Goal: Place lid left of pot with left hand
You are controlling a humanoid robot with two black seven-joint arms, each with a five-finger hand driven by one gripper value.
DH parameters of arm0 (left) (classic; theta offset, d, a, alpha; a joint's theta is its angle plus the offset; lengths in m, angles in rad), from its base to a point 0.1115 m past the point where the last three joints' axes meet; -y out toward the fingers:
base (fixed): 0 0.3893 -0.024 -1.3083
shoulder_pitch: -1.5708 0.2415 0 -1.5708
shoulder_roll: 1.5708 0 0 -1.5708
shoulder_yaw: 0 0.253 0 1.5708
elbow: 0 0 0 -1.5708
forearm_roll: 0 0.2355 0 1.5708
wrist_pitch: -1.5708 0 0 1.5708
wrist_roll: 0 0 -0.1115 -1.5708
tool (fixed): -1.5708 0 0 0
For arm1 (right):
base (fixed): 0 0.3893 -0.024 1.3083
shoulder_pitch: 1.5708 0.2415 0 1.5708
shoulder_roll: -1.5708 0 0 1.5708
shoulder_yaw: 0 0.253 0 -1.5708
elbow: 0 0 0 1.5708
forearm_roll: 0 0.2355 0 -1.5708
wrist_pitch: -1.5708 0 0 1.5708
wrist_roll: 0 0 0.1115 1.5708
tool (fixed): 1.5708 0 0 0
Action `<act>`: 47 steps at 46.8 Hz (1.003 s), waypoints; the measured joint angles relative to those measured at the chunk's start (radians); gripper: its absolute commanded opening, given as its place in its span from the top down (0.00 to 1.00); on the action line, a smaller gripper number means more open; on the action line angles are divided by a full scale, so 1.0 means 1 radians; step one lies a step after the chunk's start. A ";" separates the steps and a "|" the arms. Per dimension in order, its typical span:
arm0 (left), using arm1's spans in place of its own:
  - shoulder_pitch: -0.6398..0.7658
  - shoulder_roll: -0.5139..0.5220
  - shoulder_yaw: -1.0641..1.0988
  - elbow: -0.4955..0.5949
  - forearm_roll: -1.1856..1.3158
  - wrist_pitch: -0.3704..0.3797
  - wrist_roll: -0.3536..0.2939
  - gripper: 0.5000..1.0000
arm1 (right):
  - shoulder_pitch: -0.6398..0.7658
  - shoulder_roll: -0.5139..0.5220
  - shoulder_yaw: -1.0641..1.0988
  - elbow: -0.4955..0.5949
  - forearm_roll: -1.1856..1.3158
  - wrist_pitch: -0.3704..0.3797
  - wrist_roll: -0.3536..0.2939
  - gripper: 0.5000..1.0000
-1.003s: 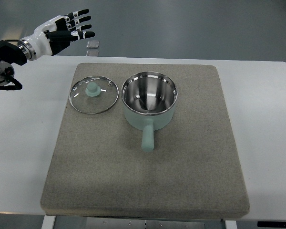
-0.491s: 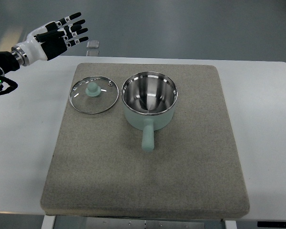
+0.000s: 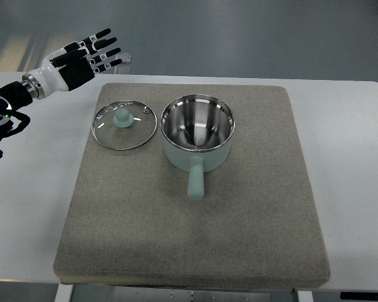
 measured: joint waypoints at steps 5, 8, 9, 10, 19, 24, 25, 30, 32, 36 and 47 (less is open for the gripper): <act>-0.002 -0.002 0.000 -0.002 0.000 0.000 -0.007 0.01 | 0.000 0.000 0.000 0.000 0.000 0.000 0.000 0.16; -0.003 -0.002 0.000 -0.003 0.000 0.000 -0.011 0.01 | 0.000 0.000 0.000 0.000 0.000 0.000 0.000 0.16; -0.003 -0.002 0.000 -0.003 0.000 0.000 -0.012 0.01 | 0.000 0.000 0.000 0.000 0.000 0.000 0.000 0.16; -0.003 -0.002 0.000 -0.002 0.000 0.000 -0.012 0.01 | 0.000 0.000 0.000 0.000 0.000 0.000 0.000 0.16; -0.003 -0.001 0.000 -0.002 0.001 0.000 -0.013 0.01 | 0.000 0.000 0.000 0.000 0.000 0.000 0.000 0.15; -0.003 0.000 0.000 -0.002 0.001 0.000 -0.014 0.01 | 0.000 0.000 0.000 0.000 0.000 0.000 0.000 0.16; -0.003 0.000 0.000 -0.002 0.001 0.000 -0.014 0.01 | 0.000 0.000 0.001 0.000 0.000 0.000 0.000 0.16; 0.000 0.001 0.000 -0.001 0.001 0.000 -0.016 0.01 | 0.000 0.000 0.000 0.000 0.000 0.000 0.000 0.16; 0.002 0.001 0.000 -0.001 0.001 0.000 -0.016 0.01 | 0.000 0.000 0.000 0.000 0.000 0.000 0.000 0.16; 0.002 0.000 0.000 -0.001 0.001 0.000 -0.016 0.01 | 0.000 0.000 0.000 0.000 0.000 0.000 0.000 0.16; 0.004 -0.001 0.001 -0.001 0.003 0.000 -0.017 0.01 | 0.000 0.000 0.003 0.001 0.001 0.006 0.000 0.16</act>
